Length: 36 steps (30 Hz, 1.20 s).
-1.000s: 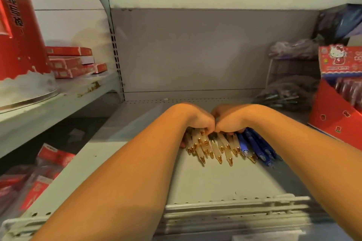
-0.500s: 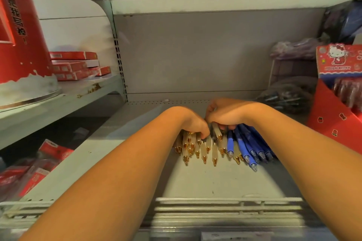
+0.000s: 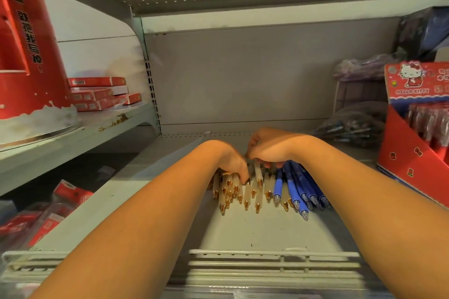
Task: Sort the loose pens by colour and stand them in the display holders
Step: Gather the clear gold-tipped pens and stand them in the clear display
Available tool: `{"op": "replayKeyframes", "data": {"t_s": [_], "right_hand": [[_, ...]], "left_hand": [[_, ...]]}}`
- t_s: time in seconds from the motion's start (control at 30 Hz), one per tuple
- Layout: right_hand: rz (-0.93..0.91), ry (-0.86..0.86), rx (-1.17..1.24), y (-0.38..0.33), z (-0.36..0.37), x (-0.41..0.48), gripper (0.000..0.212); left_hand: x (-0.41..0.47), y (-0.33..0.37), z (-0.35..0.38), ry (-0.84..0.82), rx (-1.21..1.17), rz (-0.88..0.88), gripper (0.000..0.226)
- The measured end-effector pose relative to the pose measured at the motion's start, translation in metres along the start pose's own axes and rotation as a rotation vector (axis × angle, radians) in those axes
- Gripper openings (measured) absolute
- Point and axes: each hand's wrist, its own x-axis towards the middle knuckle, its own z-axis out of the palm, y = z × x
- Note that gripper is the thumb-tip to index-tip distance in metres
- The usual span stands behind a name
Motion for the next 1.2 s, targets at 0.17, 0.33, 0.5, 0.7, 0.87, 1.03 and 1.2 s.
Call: {"op": "replayKeyframes", "data": {"t_s": [0.17,0.33,0.5,0.7,0.87,1.03,1.2], "right_hand": [[0.015,0.017,0.087,0.004,0.001,0.000,0.014],[0.025,0.030,0.133,0.006,0.000,0.001,0.008],[0.016,0.037,0.140,0.006,0.000,-0.003,0.007],[0.007,0.091,0.315,0.004,-0.005,-0.008,0.006],[-0.007,0.253,0.575,-0.002,-0.011,-0.023,0.012],[-0.015,0.509,1.075,-0.029,-0.026,-0.047,0.021],[-0.202,0.679,1.381,-0.030,-0.028,-0.099,0.025]], "left_hand": [[0.000,0.002,0.003,0.010,0.030,0.002,0.033],[0.008,0.004,0.006,0.097,0.220,0.038,0.029],[0.015,-0.008,0.003,0.095,0.170,0.018,0.016],[0.019,-0.030,-0.004,0.244,-0.126,0.045,0.013],[0.013,-0.038,-0.009,0.366,-0.539,0.211,0.019],[-0.012,-0.021,-0.009,0.394,-1.005,0.595,0.052],[-0.046,0.004,0.000,0.283,-1.251,0.878,0.050]]}}
